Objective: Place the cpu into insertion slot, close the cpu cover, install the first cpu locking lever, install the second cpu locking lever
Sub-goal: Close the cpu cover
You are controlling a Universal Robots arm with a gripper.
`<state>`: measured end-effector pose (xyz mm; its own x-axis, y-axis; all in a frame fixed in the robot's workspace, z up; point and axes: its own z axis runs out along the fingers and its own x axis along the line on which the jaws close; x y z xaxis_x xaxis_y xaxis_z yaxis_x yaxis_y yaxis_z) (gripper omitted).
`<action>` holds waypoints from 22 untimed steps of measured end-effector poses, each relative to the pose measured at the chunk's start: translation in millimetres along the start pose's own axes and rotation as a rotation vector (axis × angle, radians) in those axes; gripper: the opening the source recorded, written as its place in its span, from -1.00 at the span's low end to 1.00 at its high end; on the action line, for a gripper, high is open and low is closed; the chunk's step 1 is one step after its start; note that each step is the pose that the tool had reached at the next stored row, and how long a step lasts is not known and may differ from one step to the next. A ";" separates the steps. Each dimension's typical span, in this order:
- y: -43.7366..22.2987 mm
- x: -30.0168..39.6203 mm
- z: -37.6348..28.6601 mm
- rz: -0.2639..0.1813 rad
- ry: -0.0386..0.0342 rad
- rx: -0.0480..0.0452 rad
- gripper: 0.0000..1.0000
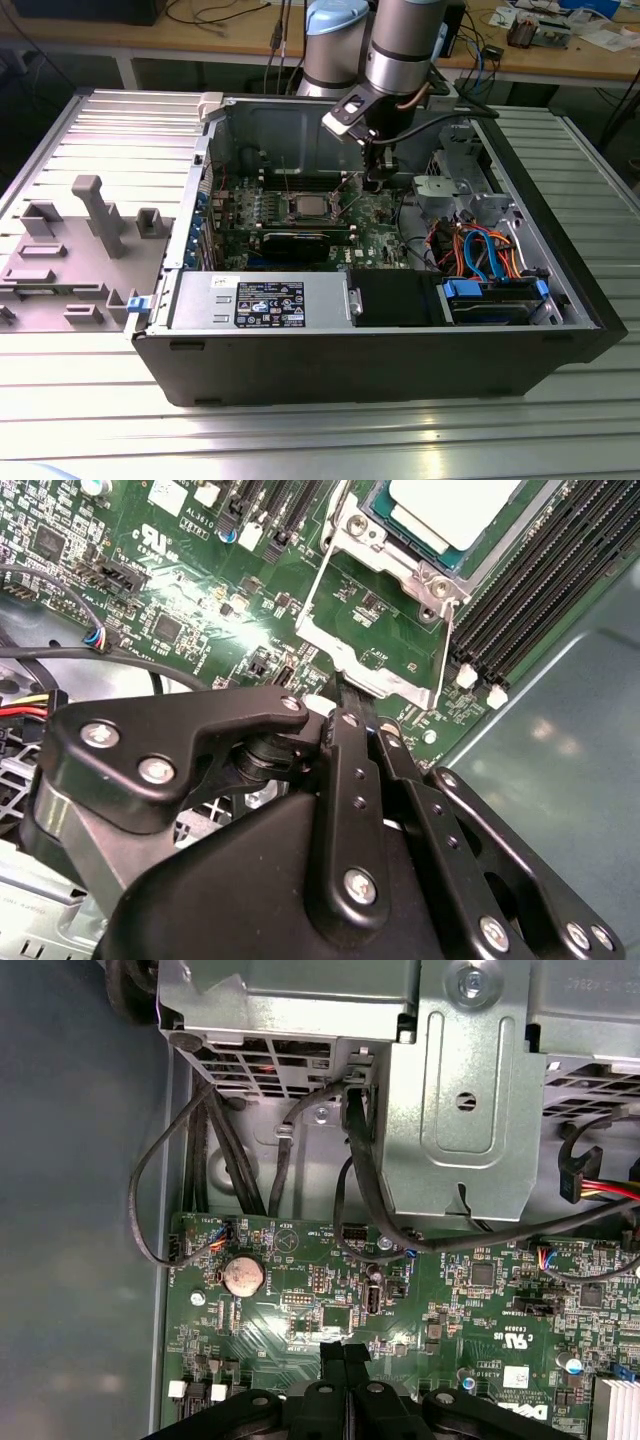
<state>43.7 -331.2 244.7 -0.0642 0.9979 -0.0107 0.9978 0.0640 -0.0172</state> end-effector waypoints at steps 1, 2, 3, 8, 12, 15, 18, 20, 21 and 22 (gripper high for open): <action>-0.2 0.0 0.0 0.000 -0.0001 0.0000 -0.79; -0.4 0.0 0.0 0.000 -0.0001 0.0000 -0.79; -0.7 0.0 0.0 0.000 0.0000 0.0000 -0.79; -3.9 0.3 0.1 0.000 -0.0001 0.0000 -0.79; -6.5 0.4 0.3 0.000 0.0000 0.0000 -0.79; -6.8 0.4 0.3 0.000 -0.0001 0.0000 -0.79; -7.5 0.5 0.3 0.000 0.0000 0.0000 -0.79; -8.5 0.5 0.4 0.000 0.0000 0.0000 -0.79; -8.7 0.6 0.4 0.000 -0.0001 0.0000 -0.79; -8.8 0.6 0.4 0.000 -0.0001 0.0000 -0.79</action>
<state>34.8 -331.3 244.4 -0.0643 0.9979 -0.0107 0.9978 0.0641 -0.0172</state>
